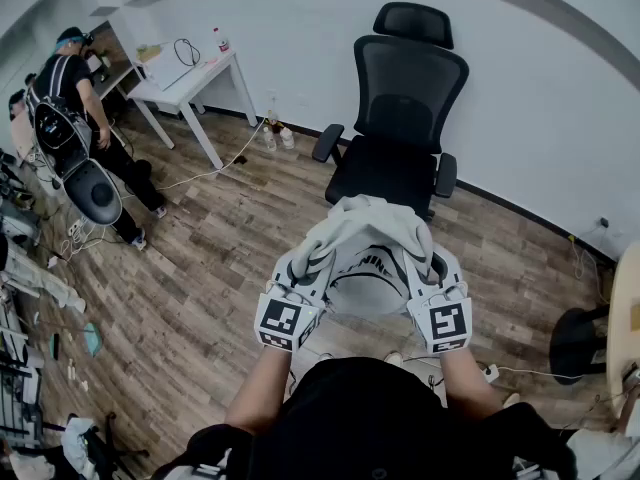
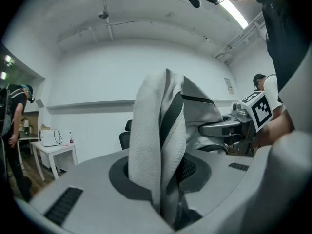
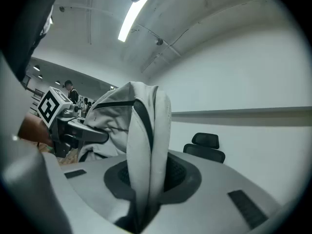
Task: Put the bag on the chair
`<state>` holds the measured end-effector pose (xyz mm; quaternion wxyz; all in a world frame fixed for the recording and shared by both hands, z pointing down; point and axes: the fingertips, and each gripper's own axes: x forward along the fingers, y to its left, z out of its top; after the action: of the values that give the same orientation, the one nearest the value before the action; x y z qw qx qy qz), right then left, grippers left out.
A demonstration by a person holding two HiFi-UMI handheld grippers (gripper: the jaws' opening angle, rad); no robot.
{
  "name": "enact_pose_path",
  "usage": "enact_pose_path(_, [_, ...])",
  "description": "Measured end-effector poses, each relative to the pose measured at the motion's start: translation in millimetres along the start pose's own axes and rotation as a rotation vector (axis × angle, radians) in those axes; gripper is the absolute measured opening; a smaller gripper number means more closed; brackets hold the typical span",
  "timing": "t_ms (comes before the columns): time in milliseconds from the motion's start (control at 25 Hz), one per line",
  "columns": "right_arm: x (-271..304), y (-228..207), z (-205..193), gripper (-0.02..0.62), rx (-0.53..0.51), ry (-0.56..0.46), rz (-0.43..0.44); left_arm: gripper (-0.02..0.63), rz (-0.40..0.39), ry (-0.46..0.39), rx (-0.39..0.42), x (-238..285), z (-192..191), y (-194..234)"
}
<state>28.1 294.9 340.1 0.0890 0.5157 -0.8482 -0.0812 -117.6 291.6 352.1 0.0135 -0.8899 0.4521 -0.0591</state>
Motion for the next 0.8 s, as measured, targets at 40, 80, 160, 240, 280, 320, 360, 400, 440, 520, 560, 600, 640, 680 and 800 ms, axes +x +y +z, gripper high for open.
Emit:
enact_pose_path(40, [0, 0, 0, 0.071, -0.001, 0.003, 0.0, 0.103, 0.0, 0.002, -0.002, 0, -1, 0])
enact_pose_path(80, [0, 1, -1, 0.071, -0.001, 0.005, -0.001, 0.103, 0.0, 0.004, -0.003, 0, -1, 1])
enact_pose_path(160, [0, 2, 0, 0.071, -0.004, 0.007, 0.001, 0.103, 0.001, 0.005, -0.005, -1, -1, 1])
enact_pose_path(240, [-1, 3, 1, 0.071, -0.004, 0.004, 0.003, 0.103, 0.002, 0.004, -0.006, -1, 0, 1])
enact_pose_path(280, [-1, 4, 1, 0.071, -0.004, 0.003, 0.005, 0.103, 0.002, 0.003, -0.006, -1, -1, 1])
enact_pose_path(320, [-2, 4, 0, 0.071, -0.004, 0.005, 0.006, 0.103, 0.002, 0.003, -0.007, -1, -1, 0])
enact_pose_path(360, [-3, 5, 0, 0.071, -0.004, 0.007, 0.007, 0.103, 0.003, 0.003, -0.007, -2, -2, 0])
enact_pose_path(400, [-2, 6, 0, 0.071, -0.004, 0.007, 0.007, 0.101, 0.003, 0.005, -0.005, -3, -3, 1])
enact_pose_path(440, [-2, 8, 1, 0.071, -0.002, 0.002, 0.006, 0.101, 0.002, 0.005, -0.001, -4, -3, 2])
enact_pose_path(520, [0, 13, 7, 0.071, 0.005, -0.018, 0.002, 0.1, -0.003, 0.002, 0.009, -9, 1, 7])
enact_pose_path(560, [1, 16, 10, 0.071, 0.011, -0.026, -0.003, 0.1, -0.006, 0.0, 0.013, -12, 2, 9])
enact_pose_path(600, [3, 18, 13, 0.072, 0.016, -0.031, -0.008, 0.1, -0.008, -0.003, 0.015, -15, 4, 12])
enact_pose_path(640, [5, 21, 14, 0.074, 0.018, -0.033, -0.014, 0.1, -0.01, -0.004, 0.014, -17, 4, 15])
enact_pose_path(680, [7, 24, 16, 0.074, 0.019, -0.033, -0.019, 0.1, -0.012, -0.005, 0.012, -18, 4, 19])
enact_pose_path(800, [15, 34, 18, 0.074, 0.019, -0.029, -0.028, 0.1, -0.021, -0.006, 0.011, -23, 2, 32])
